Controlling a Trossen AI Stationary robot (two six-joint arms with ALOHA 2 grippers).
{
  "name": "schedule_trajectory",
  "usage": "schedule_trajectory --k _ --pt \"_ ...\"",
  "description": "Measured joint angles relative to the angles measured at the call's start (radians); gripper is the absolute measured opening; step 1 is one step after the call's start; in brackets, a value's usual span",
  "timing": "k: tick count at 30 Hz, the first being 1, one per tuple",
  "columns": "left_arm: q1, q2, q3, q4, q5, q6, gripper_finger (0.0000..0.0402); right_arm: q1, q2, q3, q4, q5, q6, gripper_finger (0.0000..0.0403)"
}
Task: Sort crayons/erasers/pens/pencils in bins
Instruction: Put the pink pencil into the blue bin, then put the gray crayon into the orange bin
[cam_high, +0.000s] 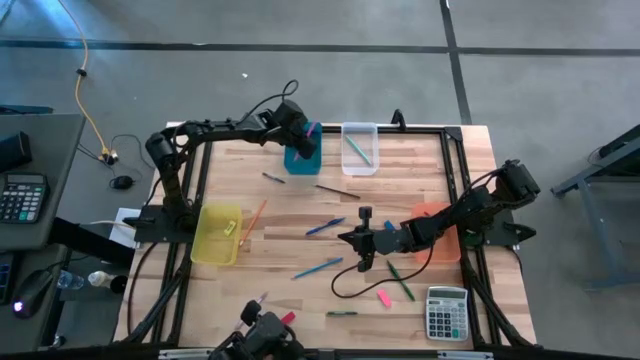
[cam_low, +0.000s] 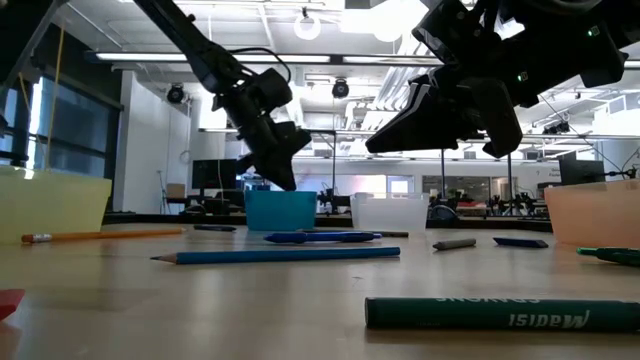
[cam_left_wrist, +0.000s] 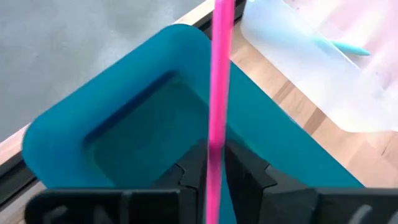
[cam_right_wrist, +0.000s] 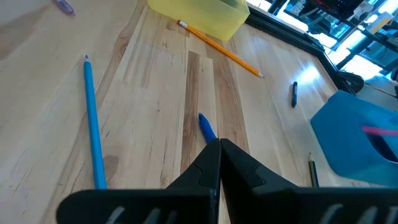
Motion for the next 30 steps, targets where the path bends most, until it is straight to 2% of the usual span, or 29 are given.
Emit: schedule_trajectory --k 6,11,18,23,30 --pt "0.0 0.0 0.0 0.0 0.0 0.023 0.0076 0.0 0.0 0.0 0.0 0.0 0.0 0.0" --pt "0.003 -0.034 0.0 -0.021 -0.019 0.127 0.0086 0.0 0.0 0.0 -0.001 0.0 0.0 0.0" --pt "-0.026 -0.17 -0.005 -0.066 -0.116 0.241 0.0043 0.002 -0.004 0.0 -0.033 0.013 -0.019 0.0" --pt "-0.064 -0.274 -0.139 0.092 -0.133 0.271 0.0005 0.019 -0.06 0.0 -0.106 0.028 -0.03 0.0" --pt "-0.138 -0.44 -0.446 0.488 -0.123 0.323 0.0006 0.054 -0.175 0.0 -0.233 0.068 0.003 0.0"
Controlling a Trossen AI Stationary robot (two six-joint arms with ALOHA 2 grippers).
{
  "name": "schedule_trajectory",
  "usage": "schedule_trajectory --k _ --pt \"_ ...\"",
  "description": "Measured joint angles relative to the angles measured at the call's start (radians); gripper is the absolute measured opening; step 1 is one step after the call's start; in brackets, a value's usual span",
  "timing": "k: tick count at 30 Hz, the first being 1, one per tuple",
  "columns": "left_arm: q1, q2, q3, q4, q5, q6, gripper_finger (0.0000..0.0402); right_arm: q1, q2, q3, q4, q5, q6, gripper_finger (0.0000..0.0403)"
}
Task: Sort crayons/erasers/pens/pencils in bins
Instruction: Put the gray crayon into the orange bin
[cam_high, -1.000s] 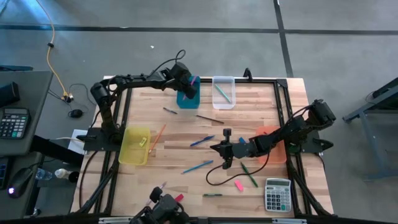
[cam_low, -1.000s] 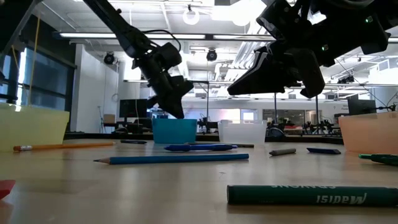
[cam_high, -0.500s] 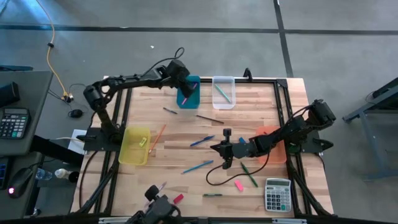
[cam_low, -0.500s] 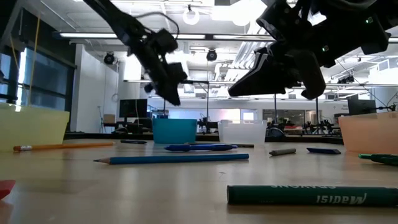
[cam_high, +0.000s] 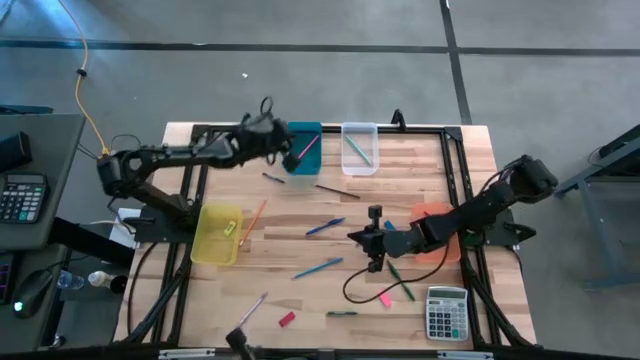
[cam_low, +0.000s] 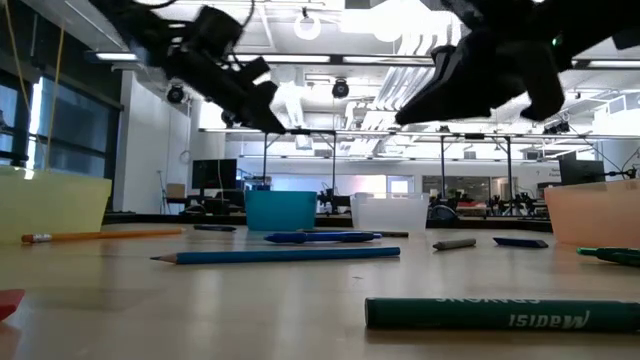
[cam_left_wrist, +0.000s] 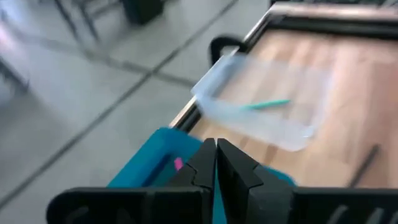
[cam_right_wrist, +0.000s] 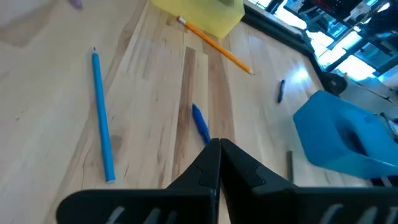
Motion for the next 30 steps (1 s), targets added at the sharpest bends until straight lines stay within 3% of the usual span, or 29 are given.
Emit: schedule_trajectory --k 5,9,13,21,25,30 --pt "-0.055 -0.084 -0.215 0.26 0.003 0.006 0.0002 0.005 -0.06 0.001 -0.064 0.002 -0.016 0.0" --pt "-0.072 -0.109 -0.324 0.315 0.003 -0.051 0.0001 0.005 -0.091 0.003 -0.093 0.003 -0.02 0.0" --pt "-0.076 -0.116 -0.405 0.365 0.008 -0.047 0.0 0.005 -0.098 0.084 -0.29 0.005 0.025 0.0" --pt "-0.143 -0.119 -0.584 0.717 0.119 -0.001 0.0 0.003 -0.098 0.315 -0.787 -0.034 0.189 0.0" --pt "-0.182 -0.119 -0.643 0.835 0.14 -0.008 0.0 0.002 -0.098 0.37 -0.896 -0.054 0.21 0.0" --pt "-0.207 -0.119 -0.672 0.865 0.136 -0.009 0.0 0.002 -0.094 0.356 -0.904 -0.097 0.21 0.0"
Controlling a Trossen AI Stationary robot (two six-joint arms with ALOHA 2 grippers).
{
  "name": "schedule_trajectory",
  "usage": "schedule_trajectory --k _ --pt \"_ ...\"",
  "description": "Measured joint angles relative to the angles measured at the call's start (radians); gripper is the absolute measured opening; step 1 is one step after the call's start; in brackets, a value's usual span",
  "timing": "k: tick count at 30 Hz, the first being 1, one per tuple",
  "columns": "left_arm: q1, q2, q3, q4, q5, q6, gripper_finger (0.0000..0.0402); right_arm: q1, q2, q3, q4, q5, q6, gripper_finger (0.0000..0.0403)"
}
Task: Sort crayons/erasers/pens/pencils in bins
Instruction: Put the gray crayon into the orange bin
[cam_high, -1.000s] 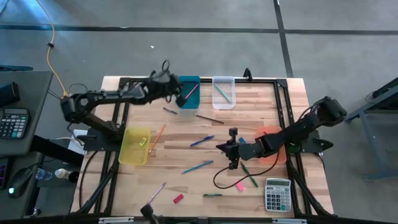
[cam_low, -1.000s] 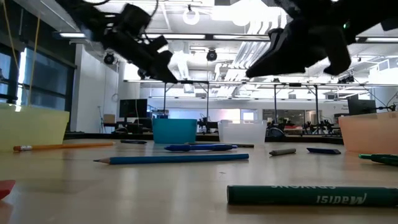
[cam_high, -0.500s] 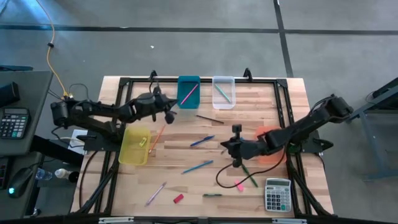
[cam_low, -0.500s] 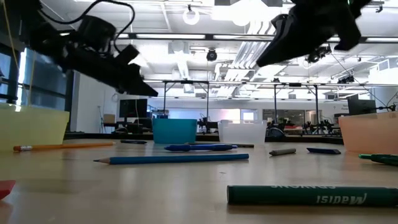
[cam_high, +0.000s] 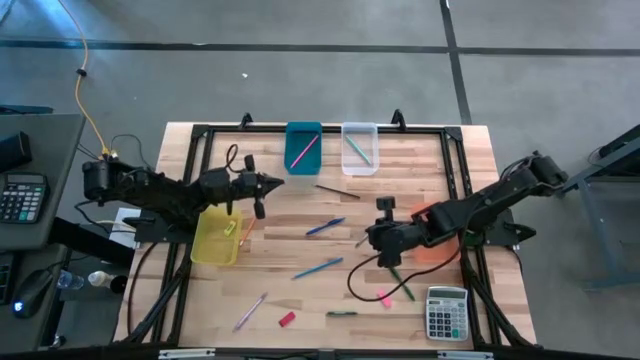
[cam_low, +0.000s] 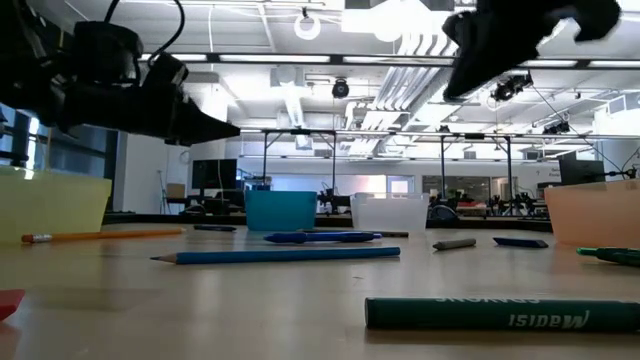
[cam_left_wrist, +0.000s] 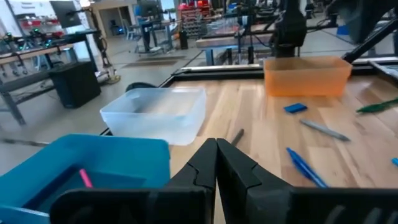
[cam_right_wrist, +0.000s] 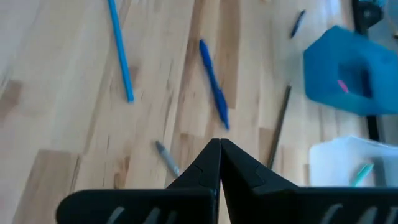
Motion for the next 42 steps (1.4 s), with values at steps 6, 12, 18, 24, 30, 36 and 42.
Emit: schedule_trajectory --k 6,12,18,24,30,36,42 --pt "-0.015 0.0 0.0 0.026 0.0 0.019 0.0 -0.02 0.032 -0.049 -0.053 0.005 0.071 0.0025" --pt "-0.015 0.0 0.0 0.06 -0.001 0.013 0.0 -0.04 0.035 -0.08 -0.069 -0.009 0.102 0.0085" --pt "-0.015 0.0 0.001 0.055 -0.005 0.0 0.0 -0.113 0.035 -0.081 -0.056 -0.119 0.056 0.0119" --pt "-0.015 0.0 0.001 0.054 -0.016 0.04 0.0 -0.213 0.038 -0.081 -0.021 -0.238 0.007 0.0132" --pt "-0.011 0.0 0.016 0.06 -0.024 0.112 0.0 -0.243 0.105 -0.081 0.006 -0.271 0.014 0.0174" --pt "-0.014 0.0 0.017 0.052 -0.015 0.112 0.0 -0.24 0.201 -0.081 0.032 -0.269 0.015 0.0207" --pt "-0.014 0.0 0.017 0.049 -0.008 0.113 0.0 -0.235 0.235 -0.081 0.044 -0.267 -0.004 0.0211"
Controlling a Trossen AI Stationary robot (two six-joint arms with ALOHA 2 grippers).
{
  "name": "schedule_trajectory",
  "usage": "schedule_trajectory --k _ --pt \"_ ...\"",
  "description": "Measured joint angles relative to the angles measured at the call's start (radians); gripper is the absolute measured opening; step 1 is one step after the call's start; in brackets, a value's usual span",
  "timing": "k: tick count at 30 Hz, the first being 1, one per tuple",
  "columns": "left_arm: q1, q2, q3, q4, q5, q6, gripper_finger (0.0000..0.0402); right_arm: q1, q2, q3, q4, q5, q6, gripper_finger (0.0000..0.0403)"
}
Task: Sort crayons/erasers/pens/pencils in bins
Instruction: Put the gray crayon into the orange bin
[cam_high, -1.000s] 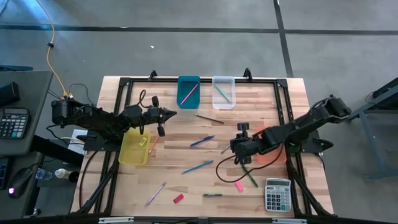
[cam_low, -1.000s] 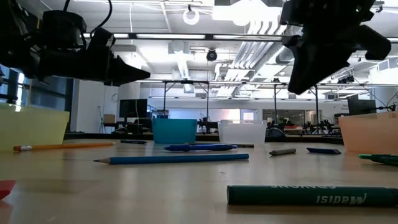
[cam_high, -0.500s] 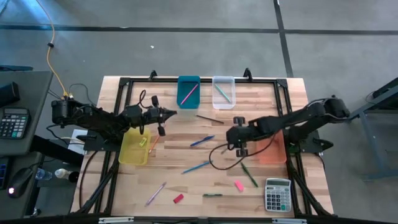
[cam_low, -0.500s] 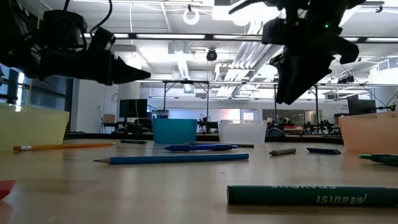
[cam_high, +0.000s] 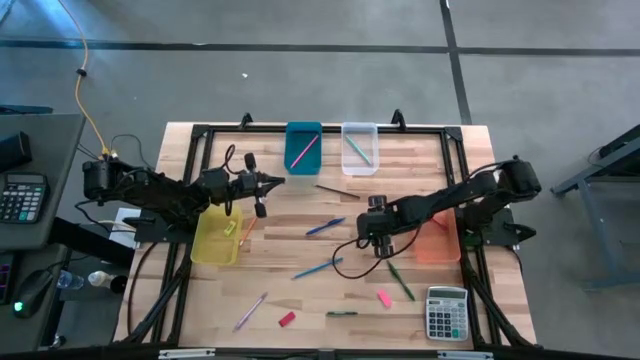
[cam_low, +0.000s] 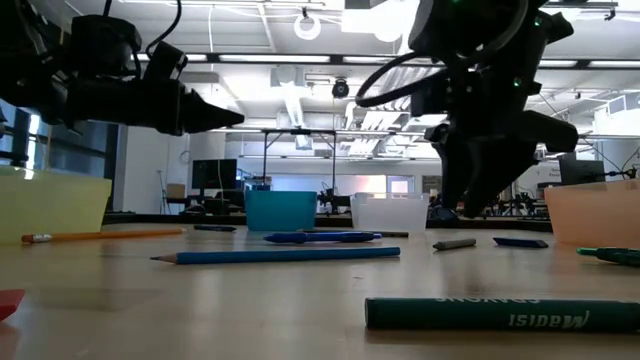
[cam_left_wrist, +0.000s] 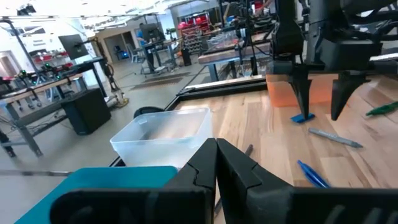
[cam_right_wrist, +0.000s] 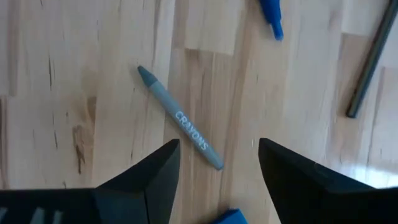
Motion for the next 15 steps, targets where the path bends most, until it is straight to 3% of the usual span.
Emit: schedule_trajectory --k 15 --pt "0.0 0.0 0.0 -0.005 0.0 0.018 0.0001 0.014 0.001 0.0 -0.001 -0.001 -0.019 0.0211"
